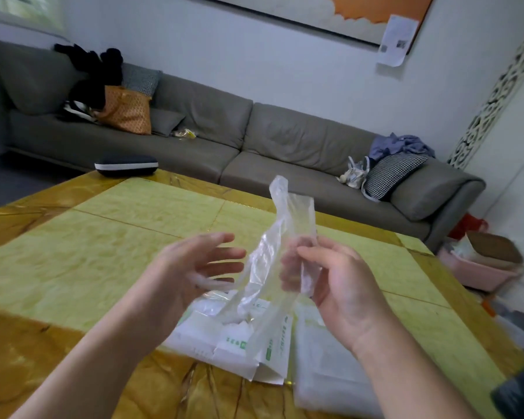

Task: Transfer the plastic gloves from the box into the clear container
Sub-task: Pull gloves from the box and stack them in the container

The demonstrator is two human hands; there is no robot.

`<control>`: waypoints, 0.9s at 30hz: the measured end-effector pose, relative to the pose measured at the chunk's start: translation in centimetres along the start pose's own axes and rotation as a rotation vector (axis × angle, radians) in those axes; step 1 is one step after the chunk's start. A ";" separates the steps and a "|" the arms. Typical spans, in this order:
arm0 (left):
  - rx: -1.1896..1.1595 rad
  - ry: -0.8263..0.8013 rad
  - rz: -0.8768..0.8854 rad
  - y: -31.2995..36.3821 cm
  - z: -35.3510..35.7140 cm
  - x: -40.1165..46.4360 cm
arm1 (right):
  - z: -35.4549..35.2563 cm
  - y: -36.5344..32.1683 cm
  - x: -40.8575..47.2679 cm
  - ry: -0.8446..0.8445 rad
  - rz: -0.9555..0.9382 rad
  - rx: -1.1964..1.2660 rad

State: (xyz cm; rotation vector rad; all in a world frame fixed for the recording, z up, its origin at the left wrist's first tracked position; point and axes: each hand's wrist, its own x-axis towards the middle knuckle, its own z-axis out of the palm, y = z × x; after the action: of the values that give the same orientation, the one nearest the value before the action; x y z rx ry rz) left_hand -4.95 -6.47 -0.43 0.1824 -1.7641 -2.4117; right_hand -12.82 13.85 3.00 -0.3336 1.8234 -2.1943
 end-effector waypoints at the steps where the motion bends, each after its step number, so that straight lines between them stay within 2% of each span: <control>1: -0.174 -0.080 -0.034 0.3 0.4 -0.2 | -0.3 0.2 -0.3 -0.005 -0.006 -0.015; 2: -0.207 -0.137 -0.049 0.5 0.9 -0.5 | -0.4 0.5 -0.5 -0.006 -0.009 -0.034; 3: -0.133 -0.152 -0.058 0.6 1.6 -0.6 | -0.7 0.9 -0.7 0.003 -0.015 -0.069; 5: 0.187 -0.133 -0.007 0.7 3.5 -0.9 | -0.8 1.5 -1.3 0.014 -0.012 -0.144; 7: 0.492 -0.039 0.101 0.3 5.4 -1.0 | -1.2 1.9 -2.0 -0.002 0.014 -0.142; 9: 0.572 0.119 0.177 -0.4 6.2 -0.7 | -1.9 1.9 -2.3 0.015 0.050 -0.131; 11: 0.577 0.163 0.164 -0.5 6.3 -0.6 | -3.9 1.8 -2.5 0.073 0.056 -0.247; 13: 0.635 0.100 0.129 -0.3 6.2 -0.2 | -6.1 1.1 -2.7 0.082 0.033 -0.422; 14: 0.685 0.039 0.122 0.0 6.3 0.0 | -6.9 0.5 -2.8 0.033 0.024 -0.478; 18: 0.927 -0.308 0.095 1.4 8.9 1.1 | -8.9 -1.1 -2.7 -0.132 -0.003 -0.693; 20: 1.015 -0.417 0.066 2.0 10.2 1.9 | -9.2 -1.3 -2.6 -0.089 -0.106 -0.782; 21: 1.050 -0.419 0.071 2.4 10.7 2.4 | -9.6 -1.2 -2.4 -0.034 -0.135 -0.753; 22: 1.087 -0.372 0.107 2.6 11.0 2.9 | -10.3 -1.1 -2.4 0.042 -0.138 -0.704; 24: 1.222 -0.131 0.308 2.4 11.6 3.7 | -11.9 -0.8 -2.4 0.164 -0.075 -0.588; 26: 1.390 0.147 0.658 1.5 13.1 3.4 | -13.6 -0.5 -2.5 0.232 -0.004 -0.563; 27: 1.404 0.173 0.826 0.8 14.0 2.9 | -14.3 -0.1 -2.5 0.247 0.025 -0.588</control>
State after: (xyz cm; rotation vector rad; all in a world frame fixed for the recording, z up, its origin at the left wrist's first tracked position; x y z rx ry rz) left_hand -10.31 5.88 4.58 -0.1724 -2.3812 -0.3845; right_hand -15.34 27.92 0.52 -0.1495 2.5752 -1.6968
